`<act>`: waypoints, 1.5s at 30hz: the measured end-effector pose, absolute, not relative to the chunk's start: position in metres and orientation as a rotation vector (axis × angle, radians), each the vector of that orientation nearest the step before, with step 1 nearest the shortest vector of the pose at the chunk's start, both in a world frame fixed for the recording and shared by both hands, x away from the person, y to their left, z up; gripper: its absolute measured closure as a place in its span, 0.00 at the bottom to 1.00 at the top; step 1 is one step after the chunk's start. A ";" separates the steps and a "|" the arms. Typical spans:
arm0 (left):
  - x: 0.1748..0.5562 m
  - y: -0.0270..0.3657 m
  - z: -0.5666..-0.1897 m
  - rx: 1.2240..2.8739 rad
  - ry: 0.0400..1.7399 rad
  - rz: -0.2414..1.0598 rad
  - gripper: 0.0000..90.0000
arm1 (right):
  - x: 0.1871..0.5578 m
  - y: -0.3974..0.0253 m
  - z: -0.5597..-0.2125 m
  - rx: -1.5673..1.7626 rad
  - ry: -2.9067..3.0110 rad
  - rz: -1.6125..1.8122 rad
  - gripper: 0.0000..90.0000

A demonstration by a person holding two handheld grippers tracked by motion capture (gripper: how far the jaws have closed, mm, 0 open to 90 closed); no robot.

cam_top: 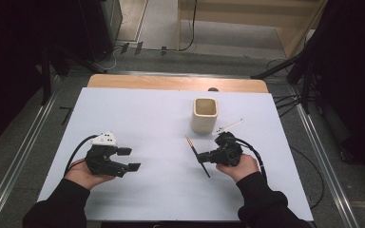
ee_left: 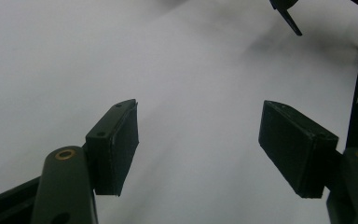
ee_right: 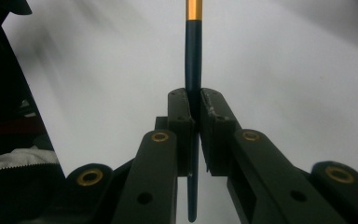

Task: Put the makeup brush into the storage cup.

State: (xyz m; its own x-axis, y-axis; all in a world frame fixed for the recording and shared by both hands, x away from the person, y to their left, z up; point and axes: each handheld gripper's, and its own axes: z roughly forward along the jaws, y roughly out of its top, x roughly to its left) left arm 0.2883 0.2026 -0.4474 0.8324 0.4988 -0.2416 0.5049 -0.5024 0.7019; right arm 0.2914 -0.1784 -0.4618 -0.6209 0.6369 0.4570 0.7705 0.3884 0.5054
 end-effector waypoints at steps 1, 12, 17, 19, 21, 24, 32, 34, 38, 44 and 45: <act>0.289 0.201 -0.447 2.186 0.734 -0.012 0.32 | 0.291 -0.178 -0.462 -1.258 -2.458 -1.058 0.94; 0.292 0.189 -0.444 2.178 0.716 -0.010 0.33 | 0.288 -0.171 -0.459 -1.277 -2.436 -1.133 0.94; 0.293 0.186 -0.443 2.176 0.726 -0.008 0.34 | 0.287 -0.165 -0.458 -1.290 -2.441 -1.166 0.94; 0.294 0.185 -0.442 2.169 0.749 -0.008 0.34 | 0.286 -0.163 -0.458 -1.295 -2.444 -1.176 0.94; 0.294 0.185 -0.441 2.150 0.758 -0.015 0.34 | 0.285 -0.161 -0.458 -1.303 -2.444 -1.181 0.94; 0.295 0.183 -0.438 2.137 0.761 -0.019 0.34 | 0.284 -0.157 -0.458 -1.323 -2.445 -1.186 0.94; 0.298 0.177 -0.436 2.127 0.761 -0.034 0.34 | 0.279 -0.147 -0.458 -1.374 -2.438 -1.224 0.94; 0.300 0.176 -0.435 2.108 0.773 -0.041 0.34 | 0.278 -0.145 -0.457 -1.389 -2.424 -1.246 0.94; 0.300 0.173 -0.434 2.099 0.780 -0.028 0.33 | 0.276 -0.140 -0.457 -1.400 -2.428 -1.271 0.94; 0.302 0.170 -0.433 2.085 0.772 -0.032 0.33 | 0.273 -0.133 -0.458 -1.405 -2.428 -1.289 0.94; 0.302 0.169 -0.433 2.079 0.774 -0.031 0.33 | 0.272 -0.131 -0.458 -1.406 -2.425 -1.297 0.94</act>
State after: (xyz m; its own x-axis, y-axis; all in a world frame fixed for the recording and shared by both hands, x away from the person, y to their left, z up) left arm 0.3023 0.1690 -0.4329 0.8044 0.5130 -0.2997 0.5356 -0.4080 0.7394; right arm 0.2720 -0.1313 -0.4583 -0.5846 0.6922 0.4233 0.7364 0.2335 0.6350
